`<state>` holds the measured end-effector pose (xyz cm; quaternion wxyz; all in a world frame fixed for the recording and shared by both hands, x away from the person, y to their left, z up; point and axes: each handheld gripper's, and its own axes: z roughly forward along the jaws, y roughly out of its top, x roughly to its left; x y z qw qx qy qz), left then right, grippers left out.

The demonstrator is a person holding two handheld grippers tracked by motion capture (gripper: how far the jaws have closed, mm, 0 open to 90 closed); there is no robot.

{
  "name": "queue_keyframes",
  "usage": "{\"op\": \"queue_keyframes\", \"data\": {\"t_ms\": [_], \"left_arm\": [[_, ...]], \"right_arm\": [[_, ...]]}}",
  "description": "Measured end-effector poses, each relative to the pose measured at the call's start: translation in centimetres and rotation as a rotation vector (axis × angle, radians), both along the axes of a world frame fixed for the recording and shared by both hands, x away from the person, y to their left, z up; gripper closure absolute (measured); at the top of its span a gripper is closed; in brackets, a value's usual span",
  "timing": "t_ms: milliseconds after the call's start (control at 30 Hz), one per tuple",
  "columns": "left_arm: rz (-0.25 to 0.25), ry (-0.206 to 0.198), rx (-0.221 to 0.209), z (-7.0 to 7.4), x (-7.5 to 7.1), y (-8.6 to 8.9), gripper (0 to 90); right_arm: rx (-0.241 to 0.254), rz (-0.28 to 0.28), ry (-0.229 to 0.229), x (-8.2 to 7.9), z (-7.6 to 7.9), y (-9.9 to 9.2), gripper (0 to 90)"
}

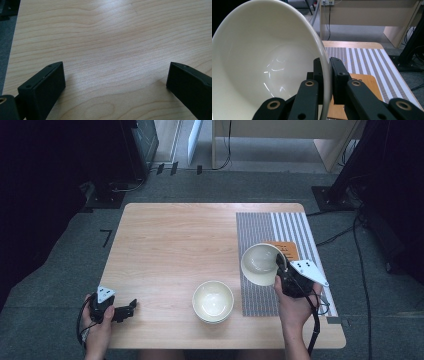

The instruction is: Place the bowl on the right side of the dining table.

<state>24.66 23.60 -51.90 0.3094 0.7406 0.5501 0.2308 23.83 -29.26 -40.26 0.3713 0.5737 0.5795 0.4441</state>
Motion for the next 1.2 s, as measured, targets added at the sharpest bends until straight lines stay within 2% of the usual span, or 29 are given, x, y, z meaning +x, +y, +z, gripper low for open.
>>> {"op": "queue_keyframes", "data": {"t_ms": [267,967,1200], "left_arm": [[0.0,0.0,0.0,0.0,0.0,0.0,1.7],[0.0,0.0,-0.001,0.0,0.0,0.0,1.7],[0.0,0.0,0.0,0.0,0.0,0.0,1.7]], "right_arm": [[0.012,-0.019,0.012,0.7,-0.2,-0.6,84.8],[0.091,-0.051,0.062,1.8,-0.9,-2.0,84.8],[0.143,-0.065,0.095,2.3,-1.4,-2.7,84.8]]}}
